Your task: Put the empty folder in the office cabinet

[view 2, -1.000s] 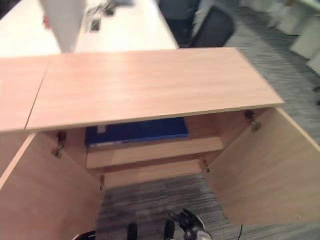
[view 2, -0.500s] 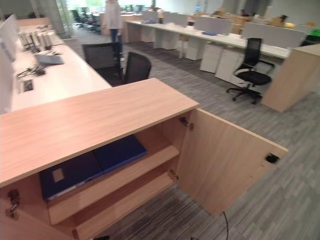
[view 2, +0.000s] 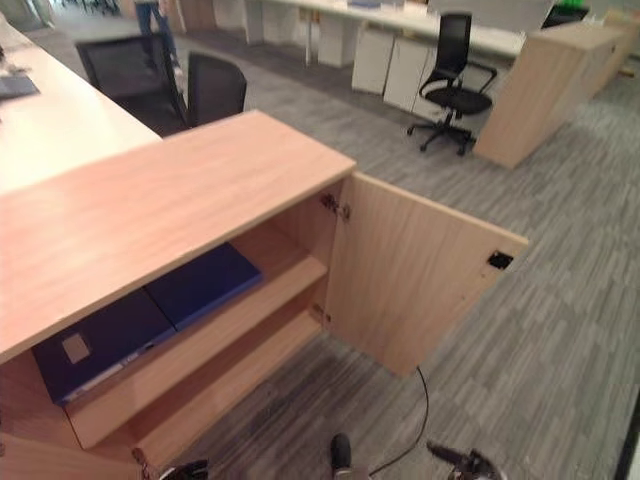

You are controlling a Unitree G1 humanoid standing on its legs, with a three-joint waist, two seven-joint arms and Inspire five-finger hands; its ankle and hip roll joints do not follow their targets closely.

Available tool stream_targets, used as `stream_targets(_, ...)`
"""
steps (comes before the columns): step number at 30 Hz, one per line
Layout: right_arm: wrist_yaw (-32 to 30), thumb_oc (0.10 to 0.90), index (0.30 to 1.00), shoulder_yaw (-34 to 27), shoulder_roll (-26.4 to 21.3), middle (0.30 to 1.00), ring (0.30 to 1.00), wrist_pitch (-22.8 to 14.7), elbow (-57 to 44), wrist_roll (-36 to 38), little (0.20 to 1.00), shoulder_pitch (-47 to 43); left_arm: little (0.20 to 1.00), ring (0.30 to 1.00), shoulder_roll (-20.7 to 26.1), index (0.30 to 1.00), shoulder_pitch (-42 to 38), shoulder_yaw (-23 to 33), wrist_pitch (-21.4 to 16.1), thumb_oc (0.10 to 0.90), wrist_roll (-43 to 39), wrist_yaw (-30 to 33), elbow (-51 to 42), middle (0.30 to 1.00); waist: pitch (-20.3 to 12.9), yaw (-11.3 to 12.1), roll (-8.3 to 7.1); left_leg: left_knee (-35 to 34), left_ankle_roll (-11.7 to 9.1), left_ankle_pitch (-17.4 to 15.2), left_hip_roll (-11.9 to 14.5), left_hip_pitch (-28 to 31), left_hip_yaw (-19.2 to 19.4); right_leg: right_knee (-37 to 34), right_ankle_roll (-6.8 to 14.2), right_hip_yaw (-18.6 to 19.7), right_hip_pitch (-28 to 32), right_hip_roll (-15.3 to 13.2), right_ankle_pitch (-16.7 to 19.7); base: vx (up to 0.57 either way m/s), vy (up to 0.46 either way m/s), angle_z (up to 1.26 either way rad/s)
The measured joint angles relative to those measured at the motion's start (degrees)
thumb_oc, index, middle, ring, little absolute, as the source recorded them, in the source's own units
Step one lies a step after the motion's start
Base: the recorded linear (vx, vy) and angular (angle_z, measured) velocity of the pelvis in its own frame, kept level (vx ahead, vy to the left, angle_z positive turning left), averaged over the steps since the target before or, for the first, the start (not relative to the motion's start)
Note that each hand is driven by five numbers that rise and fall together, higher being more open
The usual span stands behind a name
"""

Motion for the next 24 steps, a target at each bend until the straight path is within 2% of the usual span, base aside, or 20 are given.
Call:
stream_targets(1,-0.12,0.800,0.900,0.03,-0.01,0.900,0.900,-0.49,-0.39,0.00,0.900,-0.05,0.900,0.900,0.27,0.900,0.46,0.33,0.09,0.800,0.04,0.44,1.02,0.900,0.21,-0.16,-0.46,0.00,-0.09,0.10,0.03,0.32,-0.27,-1.52,-0.01,-0.02,0.89,-0.70,0.01,0.28,-0.308,0.09)
stream_targets(2,-0.26,0.800,0.900,0.02,-0.01,0.900,0.900,-0.61,-0.40,0.02,0.900,0.53,0.900,0.900,1.73,0.900,1.45,2.59,0.46,0.800,0.12,1.23,1.49,0.900,0.54,-0.24,-1.85,-0.01,-1.67,0.06,0.20,1.49,-1.29,-3.92,-0.03,-0.18,3.37,-0.83,0.01,0.23,-0.243,0.31)
stream_targets(3,-0.55,0.800,0.900,0.01,-0.15,0.900,0.900,-0.59,-0.19,0.01,0.900,1.02,0.900,0.900,2.31,0.900,2.56,3.65,0.58,0.800,0.27,1.65,1.63,0.900,0.63,-0.27,-2.49,-0.03,-2.65,-0.05,0.53,2.33,-1.95,-4.62,-1.05,-0.25,4.83,-0.46,1.52,0.24,-0.266,0.42)
stream_targets(4,-0.93,0.800,0.900,0.03,-0.43,0.900,0.900,-0.55,0.10,0.00,0.900,1.28,0.900,0.900,2.23,0.900,3.74,4.68,0.66,0.800,0.28,1.86,1.68,0.900,0.45,-0.49,-2.44,-0.02,-3.43,0.00,1.17,3.03,-2.85,-3.99,-0.90,-0.93,5.56,0.29,3.10,0.13,-0.192,0.45)
stream_targets(5,-1.24,0.800,0.900,0.03,-0.86,0.900,0.900,-0.85,0.08,0.00,0.900,2.09,0.900,0.900,2.09,0.900,4.80,4.95,0.66,0.800,0.24,1.86,1.55,0.900,-0.15,-0.95,-1.93,-0.03,-4.44,-0.07,2.22,3.30,-4.49,-3.96,-1.17,-1.02,6.33,1.41,5.03,0.13,-0.195,0.54)
stream_targets(6,-1.31,0.800,0.900,0.03,-1.54,0.900,0.900,-0.72,0.08,-0.04,0.900,2.49,0.900,0.900,1.72,0.900,5.60,5.39,0.86,0.800,0.21,1.84,1.47,0.900,-0.22,-1.15,-0.85,-0.02,-5.32,0.06,3.87,3.43,-5.72,-4.04,-1.74,-1.69,7.38,2.72,5.76,0.13,-0.368,0.46)
stream_targets(7,-1.33,0.800,0.900,0.03,-1.87,0.900,0.900,-0.57,0.08,-0.07,0.900,2.67,0.900,0.900,1.41,0.900,5.82,5.83,1.00,0.800,0.21,1.84,1.48,0.900,-0.21,-1.15,-0.68,-0.02,-5.74,-0.03,4.53,3.40,-6.02,-4.16,-2.25,-2.27,7.53,3.38,5.39,0.08,-0.282,0.33)
stream_targets(8,-1.54,0.800,0.900,-0.03,-3.31,0.900,0.900,-0.44,-0.55,-1.07,0.900,3.00,0.900,0.900,0.24,0.900,6.96,6.21,1.29,0.800,0.03,1.83,1.58,0.900,-1.35,-0.60,2.32,0.84,-6.82,0.85,7.34,3.08,-7.11,-4.46,-3.77,-3.69,8.75,6.12,4.50,0.11,-0.353,0.27)
stream_targets(9,-1.79,0.800,0.900,-0.03,-4.09,0.900,0.900,-0.38,-1.88,-1.93,0.900,3.84,0.900,0.900,-0.13,0.900,6.79,6.23,1.63,0.800,-0.37,1.86,1.79,0.900,-1.57,-0.99,2.67,1.81,-6.96,0.53,8.17,2.32,-8.82,-4.75,-4.77,-4.23,8.86,6.63,3.78,0.08,-0.160,0.19)
stream_targets(11,-1.96,0.800,0.900,0.00,-5.99,0.900,0.900,-0.40,-3.46,-2.59,0.900,2.93,0.900,0.900,-1.10,0.900,6.69,6.07,1.92,0.800,-0.43,1.78,1.14,0.900,-1.93,-0.06,4.45,2.25,-6.95,0.62,10.32,1.85,-11.41,-4.73,-5.88,-4.61,8.79,9.32,3.32,0.11,-0.249,0.00)
stream_targets(13,-1.94,0.800,0.900,0.01,-8.57,0.900,0.900,-0.44,-6.84,-4.22,0.900,2.50,0.900,0.900,-1.34,0.900,5.99,5.30,2.39,0.800,-0.64,1.92,-0.39,0.900,-1.96,-0.01,5.53,3.67,-6.94,0.66,12.26,1.28,-13.37,-4.73,-6.99,-5.65,9.43,11.04,2.43,0.07,-0.226,0.10)
stream_targets(15,-2.21,0.800,0.900,-0.10,-11.06,0.900,0.900,-0.74,-7.00,-4.50,0.900,1.02,0.900,0.900,-1.30,0.900,5.61,3.94,2.12,0.800,-0.82,1.85,-2.28,0.900,-1.91,0.22,5.82,4.50,-7.22,1.05,13.44,0.70,-15.03,-4.72,-7.86,-6.52,9.80,11.86,1.83,0.03,-0.161,0.19)
stream_targets(16,-2.75,0.800,0.900,-0.61,-12.71,0.900,0.900,-1.28,-7.08,-4.52,0.900,0.15,0.900,0.900,-1.48,0.900,4.97,2.44,2.08,0.800,-0.88,1.73,-3.42,0.900,-1.88,0.28,5.96,4.82,-8.61,1.91,14.27,0.08,-15.80,-4.75,-8.40,-7.08,9.86,12.32,1.39,0.00,-0.148,0.25)
stream_targets(17,-3.00,0.800,0.900,-1.11,-13.72,0.900,0.900,-1.32,-7.18,-4.57,0.900,-0.42,0.900,0.900,-1.80,0.900,4.22,1.24,2.09,0.800,-0.87,1.70,-4.40,0.900,-1.83,0.23,6.12,5.82,-8.80,2.39,14.63,-0.94,-16.48,-4.72,-8.67,-7.79,9.84,13.03,1.19,-0.02,-0.189,0.37)
stream_targets(19,-3.64,0.800,0.900,-2.41,-15.73,0.900,0.900,-1.22,-7.15,-4.58,0.900,-0.82,0.900,0.900,-1.76,0.900,3.15,-2.81,1.97,0.800,-0.75,1.37,-7.41,0.900,-1.42,0.35,5.60,9.88,-9.83,3.46,14.62,-4.55,-18.18,-4.73,-8.95,-9.28,9.36,12.60,1.00,-0.04,-0.121,0.39)
stream_targets(21,-4.12,0.800,0.900,-2.74,-18.31,0.900,0.900,-1.21,-7.12,-5.09,0.900,-2.24,0.900,0.900,-1.77,0.900,2.06,-5.20,1.40,0.800,-0.40,0.35,-9.87,0.900,-0.03,0.40,4.50,13.07,-9.35,5.25,13.36,-7.36,-19.44,-4.73,-9.05,-9.66,9.17,11.68,1.08,-0.06,-0.091,0.26)
stream_targets(22,-4.23,0.800,0.900,-2.66,-21.13,0.900,0.900,-1.21,-7.26,-6.65,0.900,-3.82,0.900,0.900,-2.45,0.900,1.60,-5.24,0.65,0.800,-0.26,-0.10,-10.35,0.900,0.79,0.43,3.62,14.78,-10.03,3.77,10.58,-8.17,-20.42,-4.73,-11.35,-9.41,8.78,9.76,1.30,-0.06,-0.069,0.04)
stream_targets(24,-4.41,0.800,0.900,-2.21,-23.44,0.900,0.900,-1.79,-9.14,-6.78,0.900,-4.75,0.900,0.900,-3.22,0.900,1.73,-4.24,0.87,0.800,-0.24,-0.37,-9.54,0.900,1.00,-0.07,4.27,13.88,-8.76,1.99,7.21,-8.13,-19.59,-4.71,-11.44,-9.52,8.74,9.60,1.39,-0.01,-0.035,0.02)
